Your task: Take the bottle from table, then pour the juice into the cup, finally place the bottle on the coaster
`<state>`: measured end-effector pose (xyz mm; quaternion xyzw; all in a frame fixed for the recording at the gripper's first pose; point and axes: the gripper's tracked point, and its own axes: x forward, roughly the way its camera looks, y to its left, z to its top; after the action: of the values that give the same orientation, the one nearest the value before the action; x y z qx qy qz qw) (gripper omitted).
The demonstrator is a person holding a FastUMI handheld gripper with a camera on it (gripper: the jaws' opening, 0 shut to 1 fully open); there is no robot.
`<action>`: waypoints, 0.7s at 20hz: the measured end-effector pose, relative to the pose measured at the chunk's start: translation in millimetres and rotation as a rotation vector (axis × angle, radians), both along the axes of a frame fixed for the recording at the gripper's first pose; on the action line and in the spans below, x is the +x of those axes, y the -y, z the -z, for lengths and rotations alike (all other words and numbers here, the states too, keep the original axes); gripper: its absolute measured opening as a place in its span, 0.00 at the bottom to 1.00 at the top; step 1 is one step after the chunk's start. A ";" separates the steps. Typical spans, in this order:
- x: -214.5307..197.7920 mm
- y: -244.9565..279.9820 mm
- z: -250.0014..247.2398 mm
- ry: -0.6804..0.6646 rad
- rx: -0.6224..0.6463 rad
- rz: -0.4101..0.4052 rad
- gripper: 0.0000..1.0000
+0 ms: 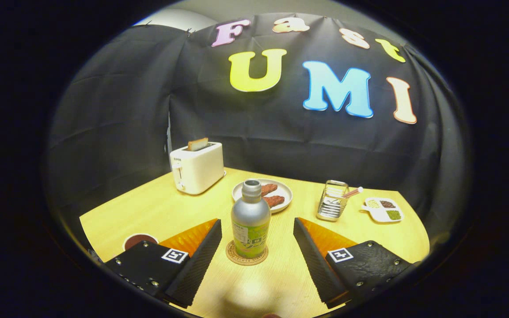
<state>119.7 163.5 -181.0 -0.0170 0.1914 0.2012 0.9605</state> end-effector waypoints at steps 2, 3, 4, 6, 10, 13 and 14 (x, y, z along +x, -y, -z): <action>-7.5 9.8 -20.5 0.030 0.002 0.038 0.99; -11.0 14.3 -30.4 0.041 0.006 0.056 0.99; -14.6 18.3 -39.4 0.049 0.012 0.074 0.99; -23.4 28.8 -56.6 0.065 0.027 0.112 0.99; -40.2 48.7 -85.6 0.108 0.047 0.179 0.99; -52.3 65.0 -99.6 0.136 0.059 0.231 0.99; -57.3 68.4 -102.9 0.141 0.063 0.242 0.99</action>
<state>62.4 95.1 -78.1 0.0224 0.1176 0.0881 0.9889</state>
